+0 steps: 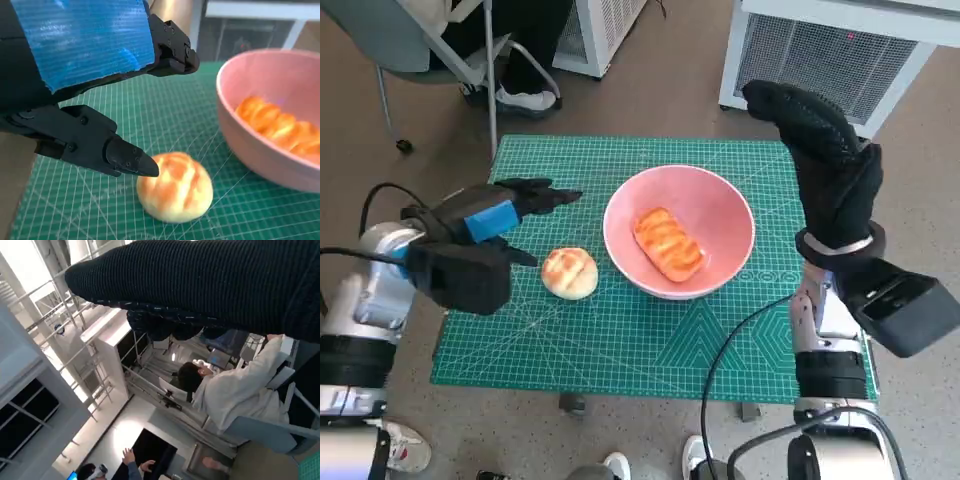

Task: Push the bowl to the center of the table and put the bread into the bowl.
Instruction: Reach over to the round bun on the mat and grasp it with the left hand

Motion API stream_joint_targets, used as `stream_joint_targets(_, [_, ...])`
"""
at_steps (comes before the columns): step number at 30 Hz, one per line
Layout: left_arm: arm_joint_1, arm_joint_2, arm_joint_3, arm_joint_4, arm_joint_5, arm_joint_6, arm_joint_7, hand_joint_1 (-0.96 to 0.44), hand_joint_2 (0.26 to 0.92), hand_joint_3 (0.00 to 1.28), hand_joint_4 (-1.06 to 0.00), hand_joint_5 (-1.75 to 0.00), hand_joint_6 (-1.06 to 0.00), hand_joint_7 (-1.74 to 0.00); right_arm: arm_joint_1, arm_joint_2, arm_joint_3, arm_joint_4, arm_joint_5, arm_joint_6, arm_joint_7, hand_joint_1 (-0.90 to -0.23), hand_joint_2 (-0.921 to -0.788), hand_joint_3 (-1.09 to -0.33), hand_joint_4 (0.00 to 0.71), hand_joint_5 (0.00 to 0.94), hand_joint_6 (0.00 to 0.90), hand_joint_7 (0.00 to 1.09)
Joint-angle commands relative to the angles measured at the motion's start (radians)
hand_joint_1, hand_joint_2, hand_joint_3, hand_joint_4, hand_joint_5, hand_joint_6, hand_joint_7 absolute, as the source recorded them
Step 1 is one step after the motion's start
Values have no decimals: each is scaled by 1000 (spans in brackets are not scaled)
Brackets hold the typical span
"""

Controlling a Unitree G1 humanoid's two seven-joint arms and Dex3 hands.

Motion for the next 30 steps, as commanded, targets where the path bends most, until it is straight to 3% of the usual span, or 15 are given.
stream_joint_targets(1, [-5,-34,-38,59,32,7,19,-267,828,0,-293,-13,-399,-77,5,-10,-2,8,7,9,11,-566,-921,-829,242,6,-1,599])
stream_joint_targets(19, [-95,-148,-183,299,163,65,33,-296,834,2,-428,-40,-526,-147,18,-11,0,-16,7,18,9,-567,-921,-840,236,4,-1,594])
stream_joint_targets(26, [-112,-177,-215,341,172,95,7,-257,842,2,-628,-85,-595,-261,19,-10,1,-22,2,20,3,-568,-921,-840,235,3,-1,598])
stream_joint_targets(30, [-118,-180,-226,354,169,89,2,-212,864,2,-762,-198,-593,-484,21,-10,0,-21,2,19,3,-566,-921,-842,235,3,-1,603])
